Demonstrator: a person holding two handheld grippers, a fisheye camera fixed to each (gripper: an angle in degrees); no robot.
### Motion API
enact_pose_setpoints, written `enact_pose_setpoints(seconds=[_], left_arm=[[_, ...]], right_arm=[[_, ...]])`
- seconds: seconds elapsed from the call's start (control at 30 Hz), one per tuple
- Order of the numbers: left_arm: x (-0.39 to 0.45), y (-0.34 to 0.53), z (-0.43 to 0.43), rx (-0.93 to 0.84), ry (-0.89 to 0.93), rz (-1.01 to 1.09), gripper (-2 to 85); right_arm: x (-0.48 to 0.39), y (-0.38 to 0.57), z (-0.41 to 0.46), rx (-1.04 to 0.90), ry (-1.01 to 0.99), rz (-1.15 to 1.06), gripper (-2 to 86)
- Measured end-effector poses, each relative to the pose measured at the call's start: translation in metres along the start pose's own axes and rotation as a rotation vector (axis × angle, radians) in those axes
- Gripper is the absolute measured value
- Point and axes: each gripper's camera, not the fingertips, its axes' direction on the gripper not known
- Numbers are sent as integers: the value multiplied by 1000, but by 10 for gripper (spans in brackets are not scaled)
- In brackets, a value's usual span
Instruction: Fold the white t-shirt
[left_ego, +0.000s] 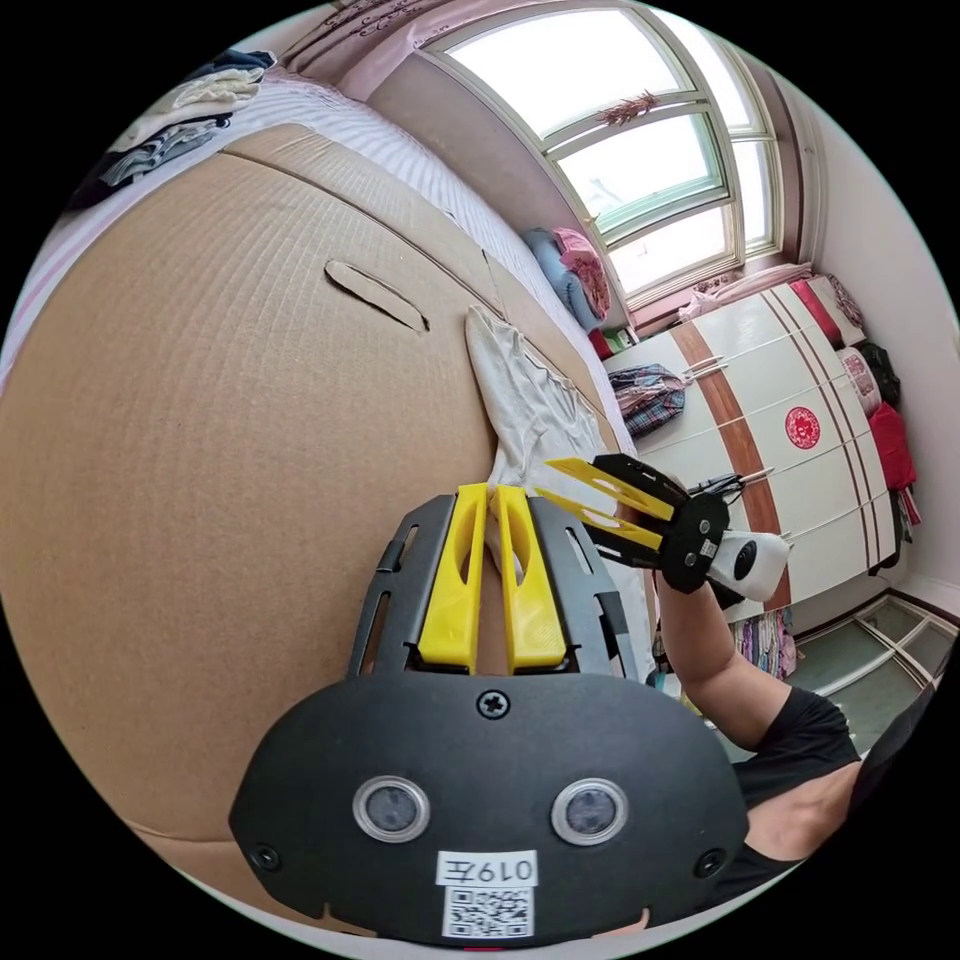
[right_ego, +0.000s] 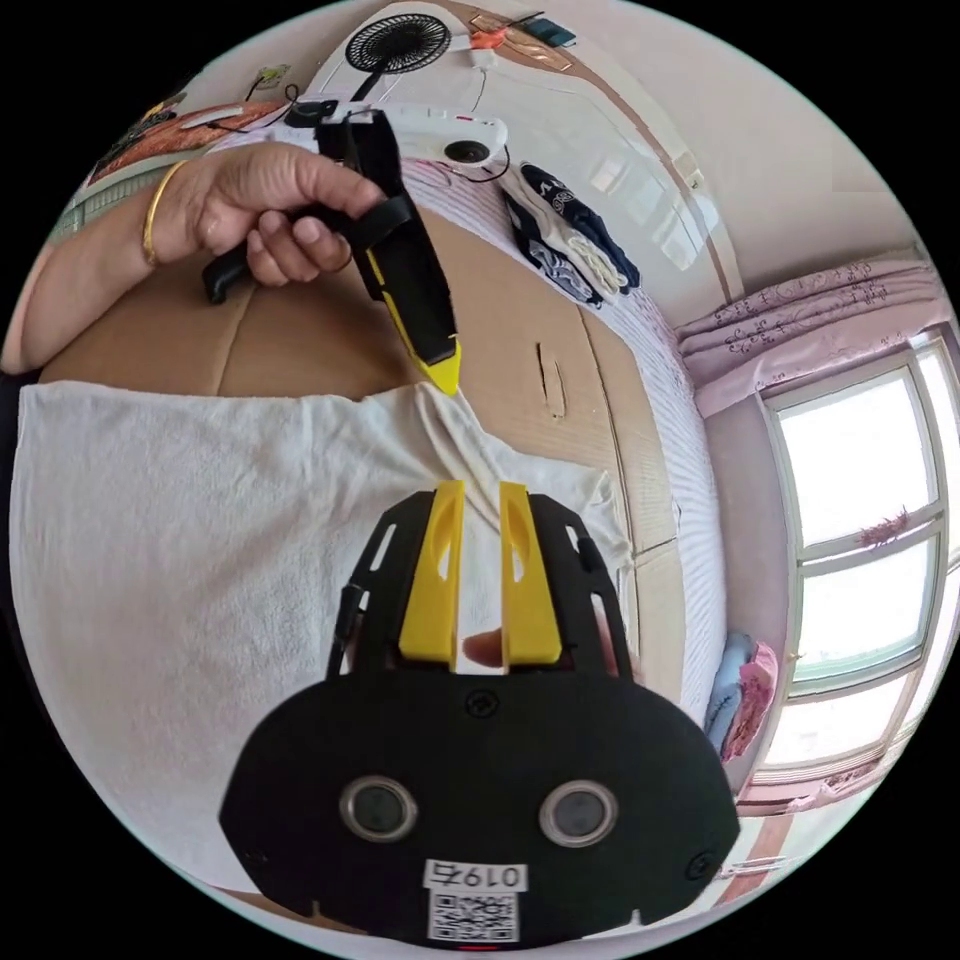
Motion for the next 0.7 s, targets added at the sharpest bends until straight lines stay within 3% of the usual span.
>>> enact_pose_setpoints(seconds=[0.7], left_arm=[[-3, -11, -18, -2, 9, -3, 24]], right_arm=[[0, -21, -17, -46, 41, -103, 63]])
